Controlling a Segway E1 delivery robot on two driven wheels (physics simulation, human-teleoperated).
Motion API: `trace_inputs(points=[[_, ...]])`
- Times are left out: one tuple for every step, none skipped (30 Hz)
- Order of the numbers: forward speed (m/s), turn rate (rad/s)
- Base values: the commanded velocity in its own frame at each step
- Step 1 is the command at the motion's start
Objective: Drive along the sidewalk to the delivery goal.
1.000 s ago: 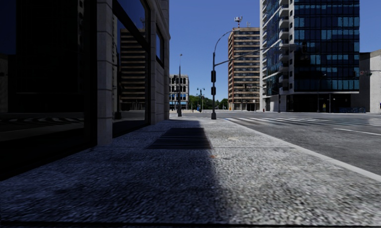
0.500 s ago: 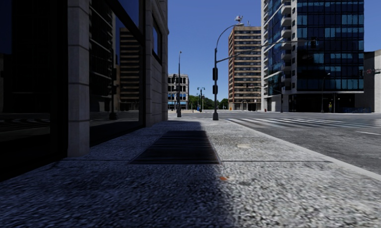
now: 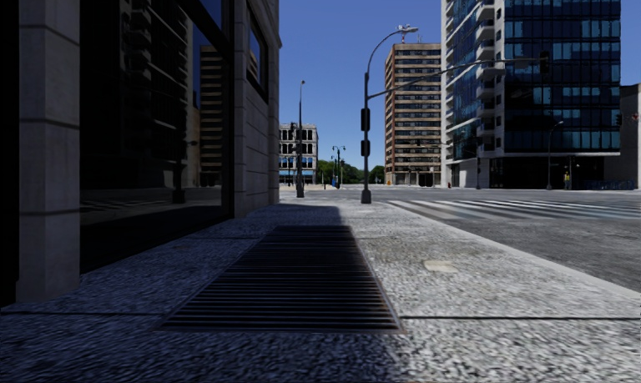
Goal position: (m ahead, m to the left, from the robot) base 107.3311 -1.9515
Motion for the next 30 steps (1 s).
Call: trace_inputs(points=[[2.0, 0.0], [2.0, 0.0], [2.0, 0.0], [2.0, 0.0], [2.0, 0.0], [2.0, 0.0], [2.0, 0.0], [2.0, 0.0], [2.0, 0.0], [2.0, 0.0], [2.0, 0.0], [2.0, 0.0], [2.0, 0.0], [2.0, 0.0], [2.0, 0.0], [2.0, 0.0], [2.0, 0.0], [2.0, 0.0], [2.0, 0.0], [2.0, 0.0], [2.0, 0.0], [2.0, 0.0], [2.0, 0.0], [2.0, 0.0], [2.0, 0.0], [2.0, 0.0], [2.0, 0.0], [2.0, 0.0], [2.0, 0.0], [2.0, 0.0]])
